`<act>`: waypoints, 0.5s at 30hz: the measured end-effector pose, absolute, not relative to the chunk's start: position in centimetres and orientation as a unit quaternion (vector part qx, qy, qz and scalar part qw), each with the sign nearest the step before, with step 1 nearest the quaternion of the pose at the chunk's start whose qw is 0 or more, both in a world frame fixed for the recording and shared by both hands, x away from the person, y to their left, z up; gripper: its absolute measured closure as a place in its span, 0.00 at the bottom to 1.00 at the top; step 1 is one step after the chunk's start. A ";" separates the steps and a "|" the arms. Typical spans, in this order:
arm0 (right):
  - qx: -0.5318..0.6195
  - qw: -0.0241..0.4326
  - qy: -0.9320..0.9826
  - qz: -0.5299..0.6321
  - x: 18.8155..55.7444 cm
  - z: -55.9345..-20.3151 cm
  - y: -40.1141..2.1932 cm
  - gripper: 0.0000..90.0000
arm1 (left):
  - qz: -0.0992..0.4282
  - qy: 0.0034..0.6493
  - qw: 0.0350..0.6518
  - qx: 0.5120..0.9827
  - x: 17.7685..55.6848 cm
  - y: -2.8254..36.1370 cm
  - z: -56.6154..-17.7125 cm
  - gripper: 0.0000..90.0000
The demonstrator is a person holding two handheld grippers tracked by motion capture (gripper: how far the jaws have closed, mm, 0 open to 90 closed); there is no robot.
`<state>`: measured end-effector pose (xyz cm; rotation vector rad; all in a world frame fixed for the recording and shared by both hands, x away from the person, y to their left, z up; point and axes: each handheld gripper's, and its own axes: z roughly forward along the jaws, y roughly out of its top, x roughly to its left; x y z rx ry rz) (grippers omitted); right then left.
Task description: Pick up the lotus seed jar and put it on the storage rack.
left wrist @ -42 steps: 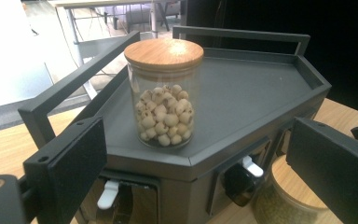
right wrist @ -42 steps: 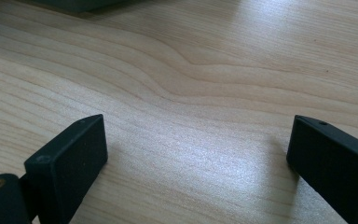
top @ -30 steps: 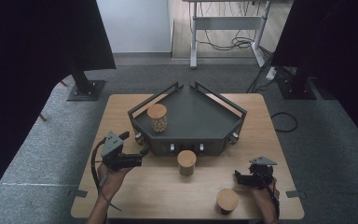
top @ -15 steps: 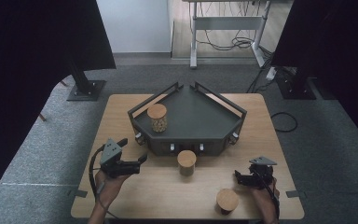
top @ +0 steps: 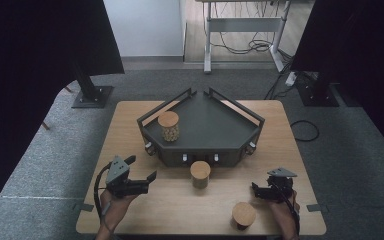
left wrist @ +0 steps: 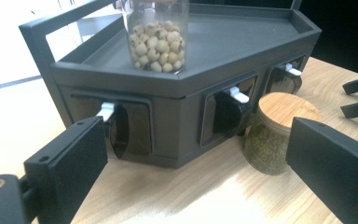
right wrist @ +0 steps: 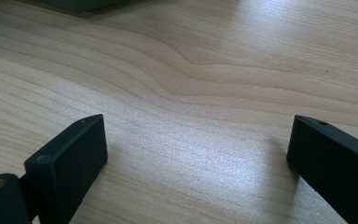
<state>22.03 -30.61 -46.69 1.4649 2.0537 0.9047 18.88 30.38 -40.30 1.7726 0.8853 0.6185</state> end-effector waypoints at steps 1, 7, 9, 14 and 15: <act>0.532 0.229 0.746 0.329 22.0 -46.7 -30.6 0.05 | 0.257 0.368 0.507 0.736 18.8 30.4 -40.4 0.06; 0.532 0.229 0.746 0.329 22.0 -46.7 -30.6 0.05 | 0.259 0.374 0.503 0.735 18.5 30.7 -40.7 0.06; 0.532 0.229 0.746 0.329 22.0 -46.7 -30.6 0.05 | 0.261 0.375 0.501 0.735 18.3 30.7 -40.8 0.06; 0.532 0.229 0.746 0.329 22.0 -46.7 -30.6 0.05 | 0.262 0.378 0.497 0.736 18.2 30.8 -40.9 0.06; 0.532 0.229 0.746 0.329 22.0 -46.7 -30.6 0.05 | 0.262 0.378 0.495 0.737 18.2 30.8 -41.0 0.06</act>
